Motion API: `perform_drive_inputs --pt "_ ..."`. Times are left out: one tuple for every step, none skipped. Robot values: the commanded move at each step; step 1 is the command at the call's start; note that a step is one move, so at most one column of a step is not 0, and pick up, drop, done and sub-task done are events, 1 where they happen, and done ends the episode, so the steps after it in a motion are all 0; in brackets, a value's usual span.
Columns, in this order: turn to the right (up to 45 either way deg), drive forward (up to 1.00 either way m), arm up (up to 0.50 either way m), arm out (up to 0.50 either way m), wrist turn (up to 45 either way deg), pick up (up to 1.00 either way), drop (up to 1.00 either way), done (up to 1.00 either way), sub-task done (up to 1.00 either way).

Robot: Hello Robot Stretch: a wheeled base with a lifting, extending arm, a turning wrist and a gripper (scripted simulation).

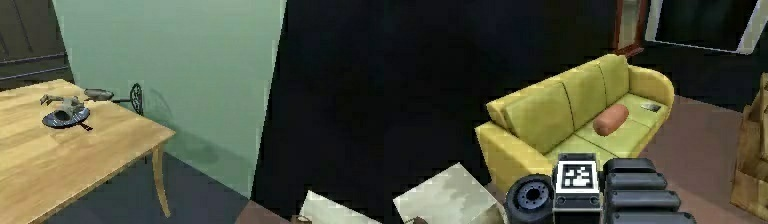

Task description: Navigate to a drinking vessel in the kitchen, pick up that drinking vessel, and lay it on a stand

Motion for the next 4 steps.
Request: perform_drive_inputs --pt "-42.0 0.0 0.0 0.0 0.0 0.0 0.0 0.0 0.0" --pt "0.0 0.0 0.0 0.48 0.0 0.0 0.0 0.0 0.0" --pt "0.0 0.0 0.0 0.0 45.0 0.0 0.0 0.0 0.0" --pt "0.0 0.0 0.0 0.0 45.0 0.0 0.0 0.0 0.0"
